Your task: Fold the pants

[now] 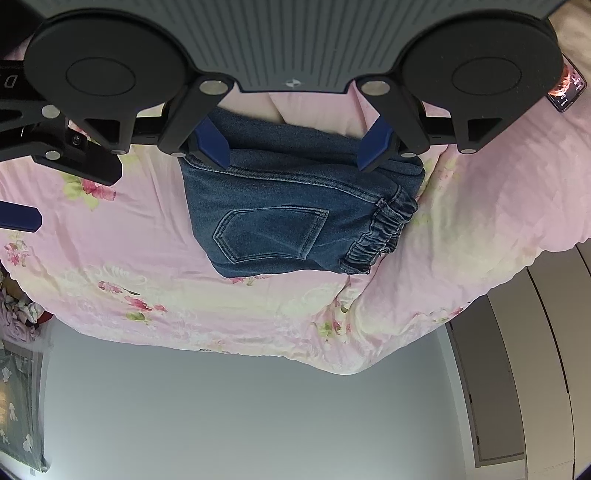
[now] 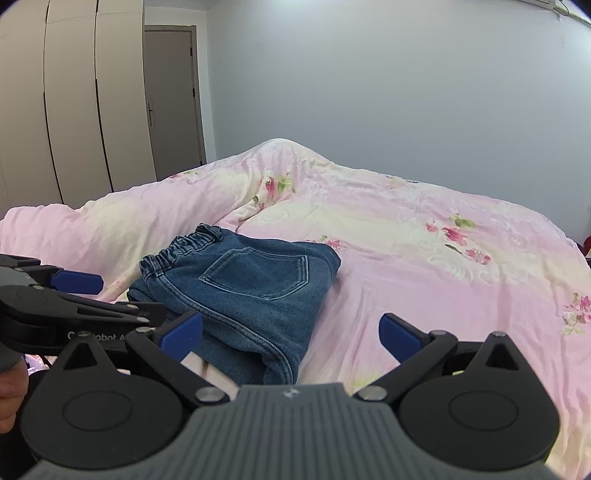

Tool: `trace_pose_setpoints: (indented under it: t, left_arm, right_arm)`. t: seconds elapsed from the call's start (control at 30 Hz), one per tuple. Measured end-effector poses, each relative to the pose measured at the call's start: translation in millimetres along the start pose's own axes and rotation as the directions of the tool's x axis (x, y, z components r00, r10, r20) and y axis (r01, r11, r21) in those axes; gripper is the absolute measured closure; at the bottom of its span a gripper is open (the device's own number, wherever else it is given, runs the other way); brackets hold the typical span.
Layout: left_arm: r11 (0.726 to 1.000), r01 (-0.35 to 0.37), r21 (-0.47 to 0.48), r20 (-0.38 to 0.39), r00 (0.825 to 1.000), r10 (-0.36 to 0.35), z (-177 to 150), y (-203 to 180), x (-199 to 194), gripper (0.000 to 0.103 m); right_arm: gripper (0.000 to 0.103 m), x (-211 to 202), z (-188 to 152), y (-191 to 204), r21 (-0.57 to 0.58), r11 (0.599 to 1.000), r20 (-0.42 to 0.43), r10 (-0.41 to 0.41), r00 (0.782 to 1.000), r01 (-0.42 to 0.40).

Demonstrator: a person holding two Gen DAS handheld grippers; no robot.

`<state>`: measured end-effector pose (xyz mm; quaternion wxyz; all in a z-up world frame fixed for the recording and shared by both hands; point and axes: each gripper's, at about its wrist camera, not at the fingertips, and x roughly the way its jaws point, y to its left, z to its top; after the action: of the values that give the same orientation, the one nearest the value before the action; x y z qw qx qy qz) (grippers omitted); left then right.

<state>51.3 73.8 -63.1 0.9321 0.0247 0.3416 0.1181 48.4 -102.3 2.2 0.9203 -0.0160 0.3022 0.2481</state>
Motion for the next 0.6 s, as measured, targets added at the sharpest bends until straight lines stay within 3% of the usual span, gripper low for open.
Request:
trace_pose_setpoints:
  t: [0.6]
  left_arm:
    - [1.0,-0.009,0.016,0.04,0.999,0.008,12.4,2.9,-8.0,0.011]
  right_arm:
    - [0.005,-9.7,2.0,-0.9,-0.004,1.0,0.026,0.004,1.0,-0.004]
